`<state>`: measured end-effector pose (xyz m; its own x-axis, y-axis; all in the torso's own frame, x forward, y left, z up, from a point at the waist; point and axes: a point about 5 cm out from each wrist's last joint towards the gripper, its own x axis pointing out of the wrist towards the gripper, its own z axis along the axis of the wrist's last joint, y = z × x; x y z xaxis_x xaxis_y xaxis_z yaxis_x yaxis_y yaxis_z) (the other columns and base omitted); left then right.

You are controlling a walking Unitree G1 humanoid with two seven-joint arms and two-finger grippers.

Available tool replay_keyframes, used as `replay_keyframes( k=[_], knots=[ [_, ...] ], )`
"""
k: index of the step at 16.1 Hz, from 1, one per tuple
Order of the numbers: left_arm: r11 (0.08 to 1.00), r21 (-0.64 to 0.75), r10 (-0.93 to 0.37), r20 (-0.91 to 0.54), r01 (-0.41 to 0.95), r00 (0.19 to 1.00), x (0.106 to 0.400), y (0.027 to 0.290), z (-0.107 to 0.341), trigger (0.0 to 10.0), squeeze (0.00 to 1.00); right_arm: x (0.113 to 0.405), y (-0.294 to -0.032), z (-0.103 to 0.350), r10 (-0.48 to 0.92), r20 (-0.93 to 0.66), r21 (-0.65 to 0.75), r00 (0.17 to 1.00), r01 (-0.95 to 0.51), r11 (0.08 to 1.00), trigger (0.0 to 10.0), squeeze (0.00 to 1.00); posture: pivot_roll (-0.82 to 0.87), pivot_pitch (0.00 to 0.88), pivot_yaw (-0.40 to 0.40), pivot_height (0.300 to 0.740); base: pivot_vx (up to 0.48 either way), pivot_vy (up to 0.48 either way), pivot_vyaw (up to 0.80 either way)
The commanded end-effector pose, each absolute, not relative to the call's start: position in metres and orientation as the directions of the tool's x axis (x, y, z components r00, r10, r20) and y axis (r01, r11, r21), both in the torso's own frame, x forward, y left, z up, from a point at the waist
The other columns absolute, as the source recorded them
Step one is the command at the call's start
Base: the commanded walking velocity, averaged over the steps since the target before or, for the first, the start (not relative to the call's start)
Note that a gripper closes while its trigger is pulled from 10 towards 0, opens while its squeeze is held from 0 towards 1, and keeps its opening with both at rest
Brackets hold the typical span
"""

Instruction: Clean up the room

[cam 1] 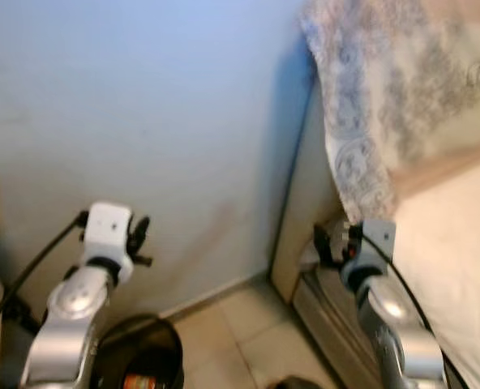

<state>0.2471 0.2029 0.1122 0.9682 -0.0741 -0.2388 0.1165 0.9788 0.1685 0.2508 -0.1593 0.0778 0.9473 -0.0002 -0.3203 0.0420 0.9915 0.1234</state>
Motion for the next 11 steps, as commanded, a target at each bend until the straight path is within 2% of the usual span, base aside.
replay_keyframes(
  k=[1, 11],
  knots=[
    [0.979, 0.165, -0.078, -0.228, 0.117, 0.971, 0.2484, 0.1993, 0.1143, 10.0, 0.00, 0.2518, -0.1642, 0.0799, -0.013, -0.313, 0.113, 0.950, 0.051, 0.992, 10.0, 0.00, 0.05, 0.000, 0.045, 0.740, 0.000, 0.000, -0.75],
    [0.980, 0.163, -0.077, -0.215, 0.113, 0.974, 0.2506, 0.1954, 0.1136, 10.0, 0.00, 0.2532, -0.1648, 0.0799, -0.010, -0.314, 0.096, 0.949, 0.042, 0.994, 10.0, 0.00, 0.05, 0.000, 0.043, 0.740, 0.000, 0.000, -0.75]
  ],
)
